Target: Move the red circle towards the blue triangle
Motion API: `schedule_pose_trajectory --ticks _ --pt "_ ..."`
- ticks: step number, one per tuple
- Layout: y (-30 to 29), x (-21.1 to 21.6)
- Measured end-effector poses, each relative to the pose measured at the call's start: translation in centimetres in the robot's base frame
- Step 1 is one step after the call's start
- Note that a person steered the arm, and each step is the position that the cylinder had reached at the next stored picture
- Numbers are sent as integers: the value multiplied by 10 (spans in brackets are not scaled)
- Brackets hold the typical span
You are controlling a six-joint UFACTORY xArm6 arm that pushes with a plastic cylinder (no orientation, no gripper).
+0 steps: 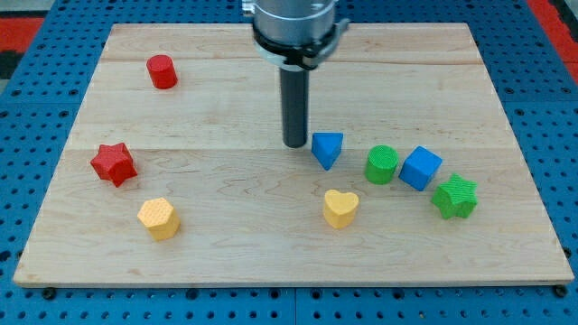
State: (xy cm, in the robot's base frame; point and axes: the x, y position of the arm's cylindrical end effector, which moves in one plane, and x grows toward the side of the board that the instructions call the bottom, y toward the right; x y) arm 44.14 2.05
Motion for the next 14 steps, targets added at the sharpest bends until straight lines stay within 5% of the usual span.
schedule_pose_trajectory --ticks 2,6,7,9,14 --pt "77 28" --pt "-275 -104" --pt "-278 -147" --pt "-134 -126" --pt "-15 -106"
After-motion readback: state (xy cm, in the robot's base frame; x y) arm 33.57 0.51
